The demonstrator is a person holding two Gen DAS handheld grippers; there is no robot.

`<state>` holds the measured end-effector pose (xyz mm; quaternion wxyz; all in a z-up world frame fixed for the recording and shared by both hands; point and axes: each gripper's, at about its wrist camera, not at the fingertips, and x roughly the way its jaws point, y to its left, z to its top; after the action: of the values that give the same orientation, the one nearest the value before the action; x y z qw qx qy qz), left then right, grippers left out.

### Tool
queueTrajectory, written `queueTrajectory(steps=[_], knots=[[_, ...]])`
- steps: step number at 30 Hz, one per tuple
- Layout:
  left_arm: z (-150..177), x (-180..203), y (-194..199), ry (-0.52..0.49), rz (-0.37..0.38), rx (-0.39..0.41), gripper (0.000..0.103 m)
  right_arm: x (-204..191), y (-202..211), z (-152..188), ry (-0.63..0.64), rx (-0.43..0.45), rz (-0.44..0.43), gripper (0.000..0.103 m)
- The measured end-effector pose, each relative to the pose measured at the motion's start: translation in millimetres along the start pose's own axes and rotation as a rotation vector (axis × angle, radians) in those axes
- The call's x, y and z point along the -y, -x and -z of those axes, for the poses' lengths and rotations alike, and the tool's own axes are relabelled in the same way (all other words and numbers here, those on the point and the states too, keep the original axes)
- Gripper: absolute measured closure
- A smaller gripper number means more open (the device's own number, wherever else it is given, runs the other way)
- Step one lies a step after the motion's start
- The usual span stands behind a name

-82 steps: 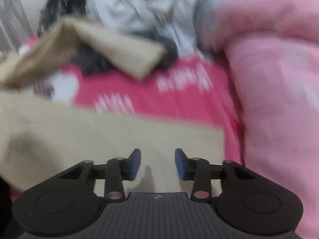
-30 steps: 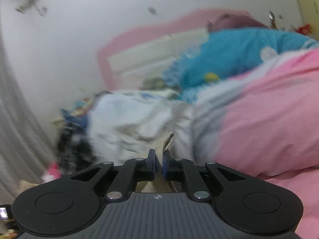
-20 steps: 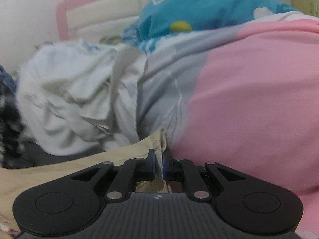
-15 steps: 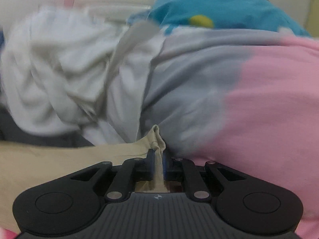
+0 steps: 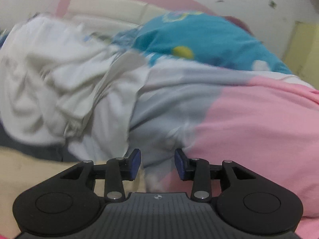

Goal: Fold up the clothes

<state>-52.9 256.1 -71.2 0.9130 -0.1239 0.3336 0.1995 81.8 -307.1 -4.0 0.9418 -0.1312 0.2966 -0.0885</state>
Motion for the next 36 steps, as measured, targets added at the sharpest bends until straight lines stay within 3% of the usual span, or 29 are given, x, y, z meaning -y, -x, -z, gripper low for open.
queueTrajectory(steps=[4,6,8,12,15,16,19,22,24,28,30,31,33,36], knots=[[-4,-47,16,0.043,-0.073,0.011,0.051,17,21,-23,-0.198,0.096,0.035,0.052],[-5,-74,21,0.089,-0.103,0.004,0.051,8,39,-34,-0.235,0.174,-0.084,0.051],[-3,-95,24,0.121,-0.141,0.003,0.051,-27,52,-43,-0.161,0.226,-0.256,0.051],[1,-132,23,0.187,-0.202,0.028,0.051,-161,66,-58,0.098,0.216,-0.757,0.050],[-2,-149,15,0.228,-0.208,0.036,0.051,-288,72,-61,0.251,0.161,-1.091,0.037],[-2,-152,10,0.225,-0.214,0.030,0.051,-333,72,-61,0.292,0.142,-1.181,0.036],[0,-157,0,0.200,-0.224,0.014,0.051,-465,66,-59,0.403,0.045,-1.336,0.035],[2,-160,-8,0.147,-0.235,0.005,0.051,-571,68,-53,0.514,-0.035,-1.409,0.034],[5,-162,-10,0.124,-0.229,0.001,0.051,-614,72,-51,0.566,-0.004,-1.383,0.033],[15,-163,-12,0.084,-0.227,0.003,0.051,-658,69,-49,0.652,-0.043,-1.382,0.032],[18,-162,-13,0.069,-0.248,0.007,0.051,-659,69,-45,0.661,-0.068,-1.396,0.034],[19,-161,-15,0.060,-0.265,0.010,0.051,-659,69,-43,0.665,-0.081,-1.403,0.037],[18,-159,-16,0.038,-0.298,0.019,0.051,-659,71,-40,0.669,-0.095,-1.418,0.089],[16,-152,-16,-0.002,-0.344,0.047,0.050,-635,94,-45,0.602,0.044,-1.443,0.091]])
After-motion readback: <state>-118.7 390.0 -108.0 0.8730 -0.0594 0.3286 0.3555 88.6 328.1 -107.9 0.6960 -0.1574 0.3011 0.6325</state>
